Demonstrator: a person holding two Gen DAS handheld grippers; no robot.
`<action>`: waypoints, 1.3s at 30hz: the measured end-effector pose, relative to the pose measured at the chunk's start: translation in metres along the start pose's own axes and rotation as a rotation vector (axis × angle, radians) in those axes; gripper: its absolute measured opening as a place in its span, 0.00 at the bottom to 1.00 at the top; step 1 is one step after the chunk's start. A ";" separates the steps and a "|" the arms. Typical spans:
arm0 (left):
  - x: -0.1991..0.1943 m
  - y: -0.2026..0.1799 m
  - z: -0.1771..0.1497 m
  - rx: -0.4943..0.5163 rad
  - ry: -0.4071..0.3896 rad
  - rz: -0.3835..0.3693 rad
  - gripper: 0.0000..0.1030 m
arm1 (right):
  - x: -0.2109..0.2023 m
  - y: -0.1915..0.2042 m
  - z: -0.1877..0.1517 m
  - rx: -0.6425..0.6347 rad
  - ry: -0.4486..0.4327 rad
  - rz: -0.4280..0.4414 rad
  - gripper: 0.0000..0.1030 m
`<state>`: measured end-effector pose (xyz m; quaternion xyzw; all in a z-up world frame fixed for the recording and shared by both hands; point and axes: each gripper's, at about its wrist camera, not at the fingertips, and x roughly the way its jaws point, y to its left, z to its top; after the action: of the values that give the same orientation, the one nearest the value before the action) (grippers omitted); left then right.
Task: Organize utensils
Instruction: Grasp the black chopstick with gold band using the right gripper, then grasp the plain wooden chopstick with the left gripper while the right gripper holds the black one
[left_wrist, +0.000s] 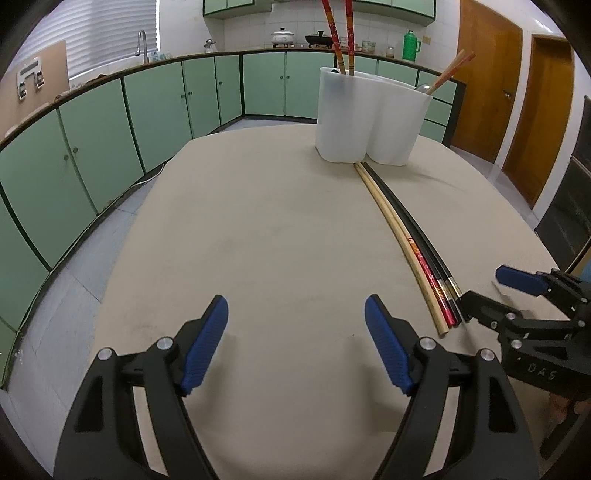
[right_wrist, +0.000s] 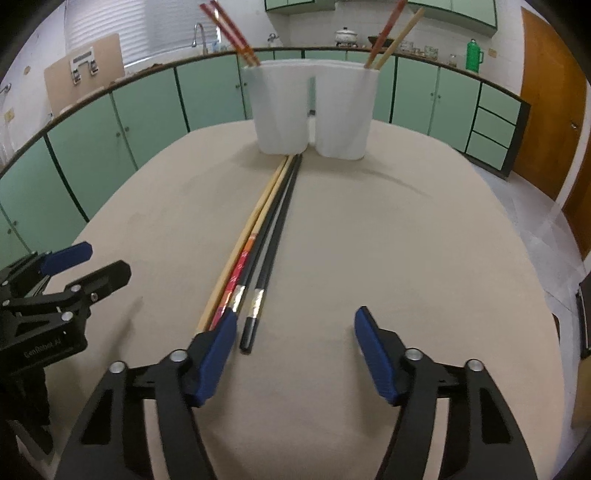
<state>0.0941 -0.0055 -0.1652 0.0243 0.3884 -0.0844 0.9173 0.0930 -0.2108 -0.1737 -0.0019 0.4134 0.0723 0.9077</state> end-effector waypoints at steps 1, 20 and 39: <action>0.000 0.000 0.000 0.000 0.000 0.000 0.73 | 0.001 0.001 0.000 -0.001 0.006 0.000 0.57; 0.006 -0.015 -0.001 0.007 0.019 -0.037 0.74 | 0.000 0.008 -0.001 -0.014 0.025 0.039 0.08; 0.025 -0.069 -0.008 0.091 0.108 -0.076 0.74 | -0.011 -0.045 -0.010 0.060 0.019 -0.010 0.06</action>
<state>0.0932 -0.0761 -0.1875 0.0557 0.4340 -0.1352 0.8890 0.0843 -0.2574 -0.1752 0.0226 0.4238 0.0555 0.9038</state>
